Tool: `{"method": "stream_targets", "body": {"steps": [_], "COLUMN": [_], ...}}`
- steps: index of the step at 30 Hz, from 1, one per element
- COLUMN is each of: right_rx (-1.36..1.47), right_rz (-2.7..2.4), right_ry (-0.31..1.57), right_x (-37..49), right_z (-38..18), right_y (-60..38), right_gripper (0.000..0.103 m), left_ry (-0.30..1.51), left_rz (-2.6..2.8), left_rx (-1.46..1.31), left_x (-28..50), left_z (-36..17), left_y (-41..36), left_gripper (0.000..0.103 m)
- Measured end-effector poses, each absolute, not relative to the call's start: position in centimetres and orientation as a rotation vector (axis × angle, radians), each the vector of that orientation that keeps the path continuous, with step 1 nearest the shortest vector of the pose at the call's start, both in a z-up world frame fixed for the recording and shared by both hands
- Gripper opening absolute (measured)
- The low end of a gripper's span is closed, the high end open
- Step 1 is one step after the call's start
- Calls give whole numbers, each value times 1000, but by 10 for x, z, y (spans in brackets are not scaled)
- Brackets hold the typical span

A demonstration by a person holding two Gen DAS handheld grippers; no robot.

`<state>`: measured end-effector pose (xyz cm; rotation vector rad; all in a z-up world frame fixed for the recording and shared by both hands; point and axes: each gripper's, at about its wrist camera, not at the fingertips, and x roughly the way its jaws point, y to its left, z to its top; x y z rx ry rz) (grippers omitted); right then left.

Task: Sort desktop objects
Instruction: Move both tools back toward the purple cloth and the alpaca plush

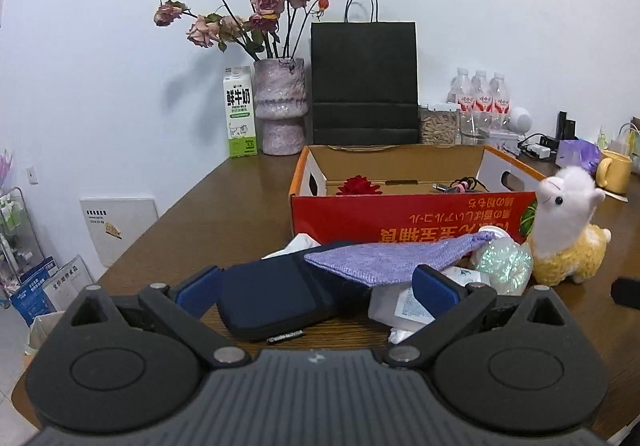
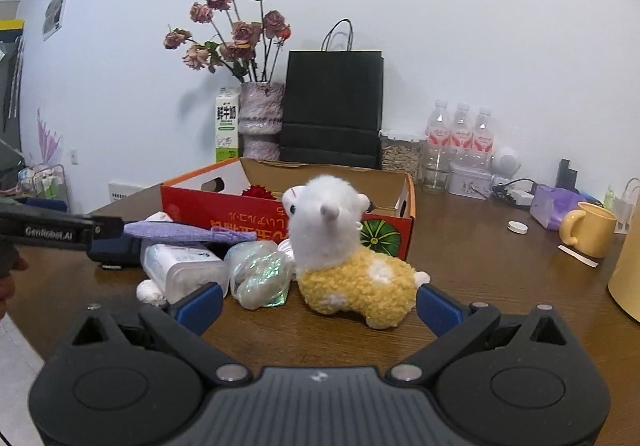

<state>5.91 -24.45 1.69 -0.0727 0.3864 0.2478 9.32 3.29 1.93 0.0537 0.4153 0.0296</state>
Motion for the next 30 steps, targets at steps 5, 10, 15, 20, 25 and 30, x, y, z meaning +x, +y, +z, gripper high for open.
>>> {"method": "stream_targets", "body": {"steps": [5,10,15,20,25,30], "right_rx": [-78,-82,-86,-89,-91,-96], "right_rz": [243,234,231,224,214,198], "right_ry": [401,410,415,421,426,430], "right_x": [61,66,75,87,103,122], "right_z": [13,12,10,9,7,6], "right_y": [-243,-242,-239,-237,-234,-230], "right_gripper": [103,103,103,103,103,103], "left_ry": [449,450,421,392,373,374], "left_rz": [28,36,47,37,19,2], "left_rx": [94,141,182,219,251,267], "left_x": [100,105,112,118,124,134], "left_z": [8,2,4,6,6,4], "left_y": [32,29,25,21,14,8], "left_gripper": [103,103,103,103,103,103]}}
